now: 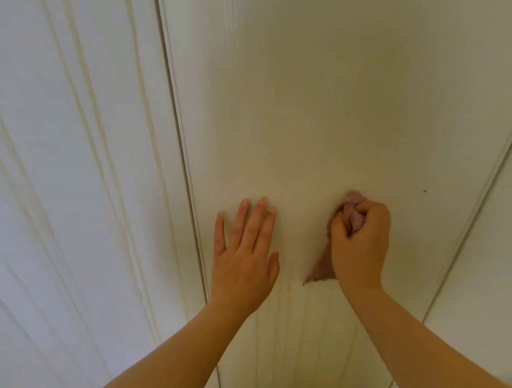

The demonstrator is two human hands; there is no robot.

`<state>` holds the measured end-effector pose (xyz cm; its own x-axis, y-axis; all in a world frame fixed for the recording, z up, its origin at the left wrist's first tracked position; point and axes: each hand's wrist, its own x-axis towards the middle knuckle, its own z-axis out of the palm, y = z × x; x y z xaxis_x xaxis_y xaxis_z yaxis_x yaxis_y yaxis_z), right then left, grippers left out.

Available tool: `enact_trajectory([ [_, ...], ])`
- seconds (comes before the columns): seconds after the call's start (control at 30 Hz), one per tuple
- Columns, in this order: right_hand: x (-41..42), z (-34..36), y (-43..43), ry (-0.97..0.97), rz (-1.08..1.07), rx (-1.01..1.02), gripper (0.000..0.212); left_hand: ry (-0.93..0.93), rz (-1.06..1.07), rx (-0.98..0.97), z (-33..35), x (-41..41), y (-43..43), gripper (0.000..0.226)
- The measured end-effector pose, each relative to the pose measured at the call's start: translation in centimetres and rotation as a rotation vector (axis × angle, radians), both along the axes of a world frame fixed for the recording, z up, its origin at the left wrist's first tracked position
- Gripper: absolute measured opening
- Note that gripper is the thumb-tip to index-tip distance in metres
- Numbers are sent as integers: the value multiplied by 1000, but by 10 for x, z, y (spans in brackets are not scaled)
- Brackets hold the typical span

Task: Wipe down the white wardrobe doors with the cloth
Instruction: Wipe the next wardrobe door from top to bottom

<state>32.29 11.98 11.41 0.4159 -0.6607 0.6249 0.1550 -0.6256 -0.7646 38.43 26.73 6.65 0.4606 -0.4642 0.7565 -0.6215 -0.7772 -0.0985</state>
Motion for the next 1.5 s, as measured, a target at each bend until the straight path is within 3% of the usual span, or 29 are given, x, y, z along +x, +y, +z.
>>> enact_trajectory([
  [0.17,25,-37,1,-206,-24,-277,49,-171,8,-44,-46,32,16,66],
  [0.33,41,-40,-9,-377,-195,-554,27,-287,30,-108,-79,57,27,56],
  [0.43,43,-43,-8,-390,-193,-570,20,-362,41,-112,-87,71,25,59],
  [0.57,47,-49,-7,-449,-153,-545,28,-369,67,-109,-92,74,21,60],
  [0.63,49,-72,0,-416,-60,-640,30,-361,73,-120,-92,71,20,60],
  [0.77,51,-150,4,-183,53,-1139,24,-345,52,-153,-87,57,20,60],
  [0.83,52,-139,4,-192,96,-1084,25,-329,31,-154,-99,54,24,58],
  [0.97,56,-72,20,-369,-26,-721,26,-284,24,-136,-129,51,31,51],
  [1.07,58,-101,26,-279,-38,-900,27,-282,27,-141,-133,53,32,52],
  [1.17,48,-154,13,-32,140,-1234,32,-274,3,-124,-136,56,34,57],
  [1.23,44,-151,7,18,194,-1337,33,-277,6,-105,-137,58,37,58],
  [1.27,43,-137,7,28,201,-1273,28,-276,11,-109,-138,57,36,58],
  [1.4,60,-81,18,-273,-36,-880,29,-265,8,-142,-138,53,29,51],
  [1.43,62,-80,26,-285,-35,-845,28,-266,1,-150,-139,54,29,51],
  [1.5,62,-104,33,-206,51,-1016,25,-273,-34,-159,-141,58,32,57],
])
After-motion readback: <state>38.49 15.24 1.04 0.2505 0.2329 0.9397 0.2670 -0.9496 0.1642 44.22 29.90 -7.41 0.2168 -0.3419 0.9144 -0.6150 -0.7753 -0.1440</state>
